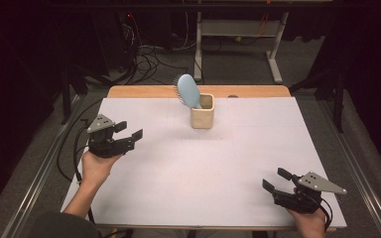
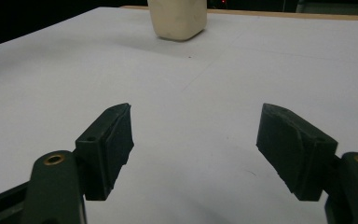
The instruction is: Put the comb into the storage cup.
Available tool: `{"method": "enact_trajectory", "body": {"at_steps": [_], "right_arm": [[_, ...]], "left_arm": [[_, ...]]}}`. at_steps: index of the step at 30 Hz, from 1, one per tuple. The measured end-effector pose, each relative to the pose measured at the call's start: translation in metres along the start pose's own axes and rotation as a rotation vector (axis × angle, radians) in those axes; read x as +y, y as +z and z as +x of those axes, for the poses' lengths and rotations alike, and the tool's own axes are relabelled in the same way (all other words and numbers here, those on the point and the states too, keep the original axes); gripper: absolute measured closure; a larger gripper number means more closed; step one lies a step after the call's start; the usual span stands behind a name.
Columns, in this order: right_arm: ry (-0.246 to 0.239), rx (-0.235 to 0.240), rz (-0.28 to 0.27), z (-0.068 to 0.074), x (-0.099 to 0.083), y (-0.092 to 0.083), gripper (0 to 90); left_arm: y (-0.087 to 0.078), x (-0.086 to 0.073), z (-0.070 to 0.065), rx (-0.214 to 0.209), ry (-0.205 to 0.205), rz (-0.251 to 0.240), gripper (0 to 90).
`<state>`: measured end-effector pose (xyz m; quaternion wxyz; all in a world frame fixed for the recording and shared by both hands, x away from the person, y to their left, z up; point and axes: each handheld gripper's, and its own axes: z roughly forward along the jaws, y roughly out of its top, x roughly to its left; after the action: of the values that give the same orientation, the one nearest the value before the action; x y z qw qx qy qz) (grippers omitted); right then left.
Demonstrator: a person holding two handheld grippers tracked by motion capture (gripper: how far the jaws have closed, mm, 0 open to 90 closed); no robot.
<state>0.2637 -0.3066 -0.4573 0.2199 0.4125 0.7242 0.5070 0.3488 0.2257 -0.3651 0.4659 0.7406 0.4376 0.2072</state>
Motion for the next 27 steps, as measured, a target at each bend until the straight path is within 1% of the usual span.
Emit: {"method": "enact_trajectory", "body": {"at_steps": [7, 16, 24, 27], "right_arm": [[0.001, 0.0, -0.001, 0.0, 0.0, 0.0, 27.4], [0.003, -0.002, -0.004, -0.001, 0.0, -0.001, 27.4], [0.009, -0.006, -0.01, -0.001, 0.0, -0.003, 27.4], [0.003, -0.004, -0.01, 0.0, -0.001, -0.003, 27.4]], "left_arm": [[-0.003, -0.005, -0.001, -0.002, 0.001, -0.003, 32.5], [-0.009, -0.012, 0.0, -0.002, -0.011, -0.011, 32.3], [-0.015, -0.016, 0.0, 0.008, -0.018, -0.015, 32.3], [-0.018, -0.018, -0.001, 0.011, -0.02, -0.012, 32.3]]}}
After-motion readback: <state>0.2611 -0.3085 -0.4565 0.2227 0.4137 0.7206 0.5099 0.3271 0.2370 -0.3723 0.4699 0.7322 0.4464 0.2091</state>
